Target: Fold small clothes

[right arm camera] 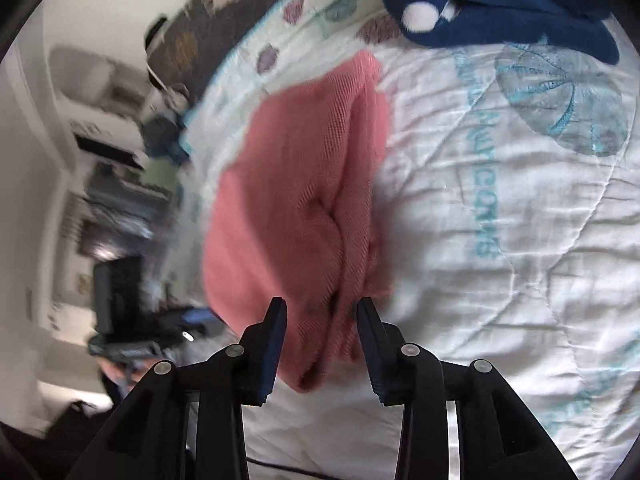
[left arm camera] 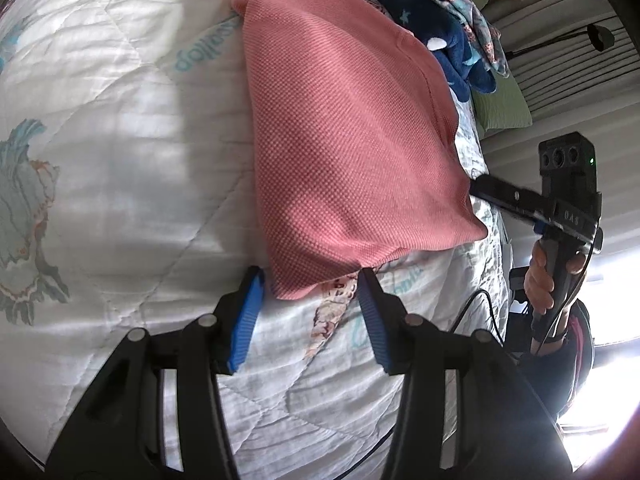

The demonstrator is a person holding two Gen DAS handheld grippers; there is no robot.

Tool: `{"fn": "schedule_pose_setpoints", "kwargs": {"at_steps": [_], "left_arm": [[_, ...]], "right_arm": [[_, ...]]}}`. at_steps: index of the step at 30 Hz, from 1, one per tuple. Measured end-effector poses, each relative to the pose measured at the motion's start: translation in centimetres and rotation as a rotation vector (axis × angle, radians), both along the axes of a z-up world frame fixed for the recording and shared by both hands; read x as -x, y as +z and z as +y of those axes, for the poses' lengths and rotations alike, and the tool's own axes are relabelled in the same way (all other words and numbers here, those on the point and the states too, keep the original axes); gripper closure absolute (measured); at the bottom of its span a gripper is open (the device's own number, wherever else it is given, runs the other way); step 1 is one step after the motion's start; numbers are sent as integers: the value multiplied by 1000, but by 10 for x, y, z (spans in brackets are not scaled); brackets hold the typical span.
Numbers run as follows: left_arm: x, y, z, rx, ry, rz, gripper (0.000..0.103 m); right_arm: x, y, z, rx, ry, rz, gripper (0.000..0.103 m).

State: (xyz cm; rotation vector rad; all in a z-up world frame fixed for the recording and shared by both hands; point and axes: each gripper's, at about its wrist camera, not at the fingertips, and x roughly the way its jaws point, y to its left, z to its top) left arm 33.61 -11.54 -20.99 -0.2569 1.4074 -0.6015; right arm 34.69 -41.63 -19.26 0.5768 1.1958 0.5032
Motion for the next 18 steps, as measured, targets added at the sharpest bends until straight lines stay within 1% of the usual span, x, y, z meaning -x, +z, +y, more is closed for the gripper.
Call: {"fn": "schedule_pose_setpoints", "kwargs": {"at_steps": [1,2,4,6,10,13,14,17,18], "left_arm": [[0,0,1,2,-1,0,53],[0,0,1,4,-2,2,53],[-1,-1,2,11,0,7,53],[-1,-2,2,14,5,12,53],[-1,-1,2,11,-1,9,53],[-1,-1,3,11,-5,4,53],[-1,-1,3,11,-6,4,53],[-1,-2,3,11,-7,4,53],[-1,-2,3,12,-10,2,53]], "right_arm": [[0,4,-2,23,-8,-15,65],[-1,7,-2,22,-10,-25,65],[-5,11,3,-17,6,-34,66],[-6,14,10,5,21,-37,65],[-12,3,16,41,35,6,66],[-13,-4,16,-7,20,13,65],[-13,-5,16,-23,12,5,71],[-10,-3,15,-27,-1,-6,93],[-9,-2,15,-15,-4,-13,93]]}}
